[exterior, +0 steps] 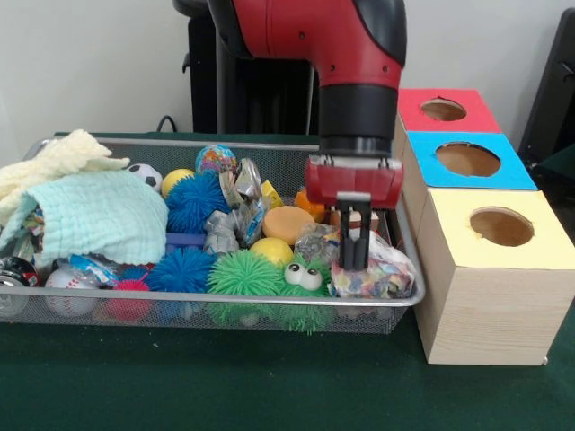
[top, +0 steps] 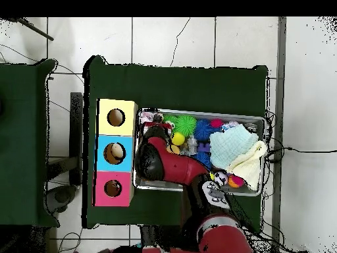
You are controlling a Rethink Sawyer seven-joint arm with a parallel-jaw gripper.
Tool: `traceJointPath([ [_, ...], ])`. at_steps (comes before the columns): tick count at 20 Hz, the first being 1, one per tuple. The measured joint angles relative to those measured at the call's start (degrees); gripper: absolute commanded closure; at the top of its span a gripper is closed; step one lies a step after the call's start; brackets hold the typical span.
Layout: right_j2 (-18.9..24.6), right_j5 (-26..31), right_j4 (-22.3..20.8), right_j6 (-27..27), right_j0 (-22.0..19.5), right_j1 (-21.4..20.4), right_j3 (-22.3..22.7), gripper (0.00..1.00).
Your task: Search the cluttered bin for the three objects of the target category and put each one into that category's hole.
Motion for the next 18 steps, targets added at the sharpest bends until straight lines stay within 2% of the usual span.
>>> traceJointPath([
  [6, 2.5, 8.8, -3.3, 0.0, -6.1, -8.7, 5.7, 1.0],
  [8, 2.4, 9.8, -3.6, 0.0, -6.8, -9.6, 6.2, 1.0],
  [9, 2.4, 10.8, -4.2, 0.0, -7.8, -11.2, 7.1, 0.0],
  [18, 2.5, 10.8, -5.0, 0.0, -7.8, -12.7, 7.6, 0.0],
])
